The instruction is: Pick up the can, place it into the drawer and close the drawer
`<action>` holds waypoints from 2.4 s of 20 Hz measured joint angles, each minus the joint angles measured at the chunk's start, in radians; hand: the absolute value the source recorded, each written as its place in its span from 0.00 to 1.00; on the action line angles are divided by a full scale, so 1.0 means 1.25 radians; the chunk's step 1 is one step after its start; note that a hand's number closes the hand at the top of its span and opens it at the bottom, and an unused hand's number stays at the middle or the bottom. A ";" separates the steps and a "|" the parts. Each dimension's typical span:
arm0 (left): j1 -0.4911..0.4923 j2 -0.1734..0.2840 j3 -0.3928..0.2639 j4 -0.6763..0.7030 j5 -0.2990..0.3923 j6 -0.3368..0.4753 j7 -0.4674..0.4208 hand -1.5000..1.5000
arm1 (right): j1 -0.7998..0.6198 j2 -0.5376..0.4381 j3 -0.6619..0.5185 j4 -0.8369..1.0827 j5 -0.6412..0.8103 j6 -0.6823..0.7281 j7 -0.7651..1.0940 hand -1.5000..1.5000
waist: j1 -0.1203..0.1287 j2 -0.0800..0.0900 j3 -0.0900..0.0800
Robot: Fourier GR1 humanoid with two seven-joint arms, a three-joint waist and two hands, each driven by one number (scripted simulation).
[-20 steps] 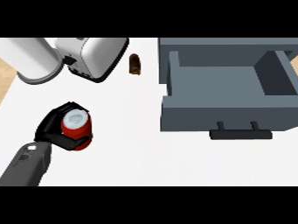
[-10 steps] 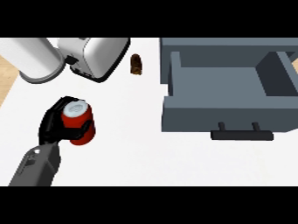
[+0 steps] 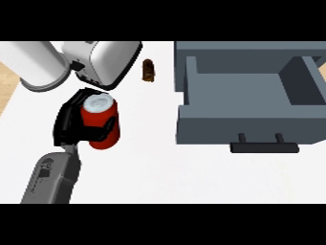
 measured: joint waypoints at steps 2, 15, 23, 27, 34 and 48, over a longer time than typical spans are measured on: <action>-0.011 -0.007 -0.019 -0.045 -0.010 0.020 0.034 1.00 | -0.016 -0.001 -0.004 0.003 0.003 -0.006 0.007 0.00 | -0.001 0.001 0.000; -0.215 -0.027 -0.195 -0.179 -0.036 0.195 0.315 1.00 | -0.025 -0.005 -0.027 -0.004 -0.009 0.006 0.019 0.00 | -0.010 0.002 0.000; -0.418 -0.028 -0.255 -0.108 -0.042 0.297 0.401 1.00 | -0.017 0.001 -0.034 -0.016 -0.013 0.015 0.022 0.00 | -0.014 0.003 0.000; -0.510 -0.028 -0.273 -0.042 -0.020 0.341 0.419 1.00 | -0.035 -0.005 -0.038 0.008 -0.009 0.014 0.016 0.00 | -0.015 0.004 0.000; -0.674 -0.028 -0.315 0.120 0.040 0.423 0.411 1.00 | -0.048 -0.006 -0.039 0.011 -0.006 0.014 0.023 0.00 | -0.024 0.006 0.000; -0.872 -0.028 -0.376 0.404 0.185 0.459 0.333 1.00 | -0.082 -0.010 -0.016 0.024 0.014 -0.003 0.032 0.00 | -0.041 0.010 0.000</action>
